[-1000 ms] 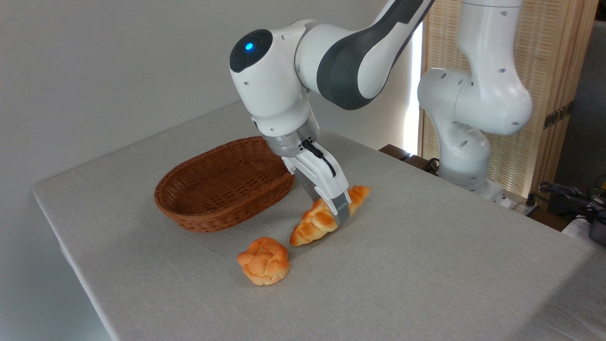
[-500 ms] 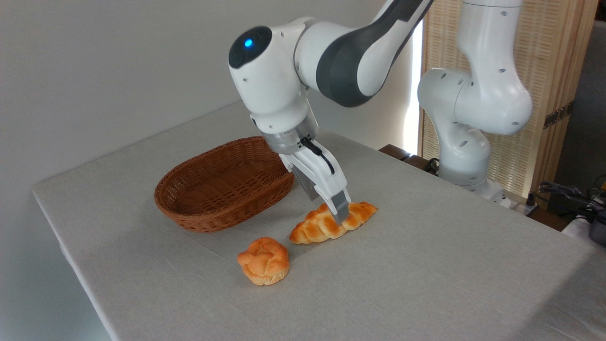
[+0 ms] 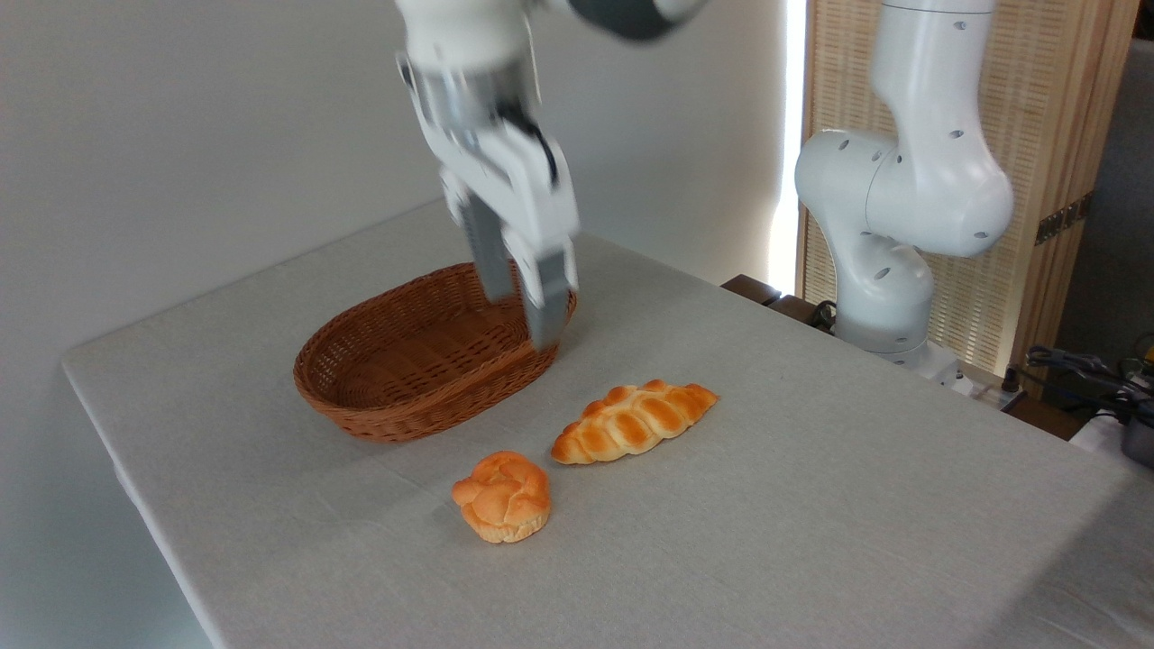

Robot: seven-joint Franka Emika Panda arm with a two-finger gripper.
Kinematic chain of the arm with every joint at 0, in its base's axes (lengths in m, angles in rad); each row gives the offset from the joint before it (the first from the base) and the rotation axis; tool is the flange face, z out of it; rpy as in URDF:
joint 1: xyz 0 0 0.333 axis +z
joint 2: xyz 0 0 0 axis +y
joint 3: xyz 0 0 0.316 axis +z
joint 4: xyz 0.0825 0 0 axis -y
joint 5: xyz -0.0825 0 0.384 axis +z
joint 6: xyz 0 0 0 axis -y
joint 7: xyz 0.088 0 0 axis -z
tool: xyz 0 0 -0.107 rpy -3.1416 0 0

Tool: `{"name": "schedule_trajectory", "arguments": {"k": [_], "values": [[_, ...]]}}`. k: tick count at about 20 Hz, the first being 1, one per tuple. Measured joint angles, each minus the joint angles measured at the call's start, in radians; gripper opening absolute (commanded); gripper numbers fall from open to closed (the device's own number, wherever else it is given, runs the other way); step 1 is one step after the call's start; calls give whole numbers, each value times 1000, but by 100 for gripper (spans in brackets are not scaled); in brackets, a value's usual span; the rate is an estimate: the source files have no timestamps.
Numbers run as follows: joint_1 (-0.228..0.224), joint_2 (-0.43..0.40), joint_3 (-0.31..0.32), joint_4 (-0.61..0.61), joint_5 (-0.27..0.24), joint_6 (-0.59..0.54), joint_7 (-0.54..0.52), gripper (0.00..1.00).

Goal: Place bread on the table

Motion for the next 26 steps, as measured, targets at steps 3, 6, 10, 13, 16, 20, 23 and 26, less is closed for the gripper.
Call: {"name": "schedule_trajectory", "arguments": {"k": [3,6,10,13,16,20,23,26], "values": [[6,39,2,122,-1,-47,-1,100],[14,104,2,262,-1,-87,-6,100],[14,132,-1,304,0,-89,-65,100],[14,140,-2,307,21,-89,-94,100],[14,144,-11,307,53,-90,-99,100],[14,147,-16,307,68,-93,-109,100],[15,149,-14,307,71,-98,-109,100],[15,154,-13,307,72,-102,-110,100]]}}
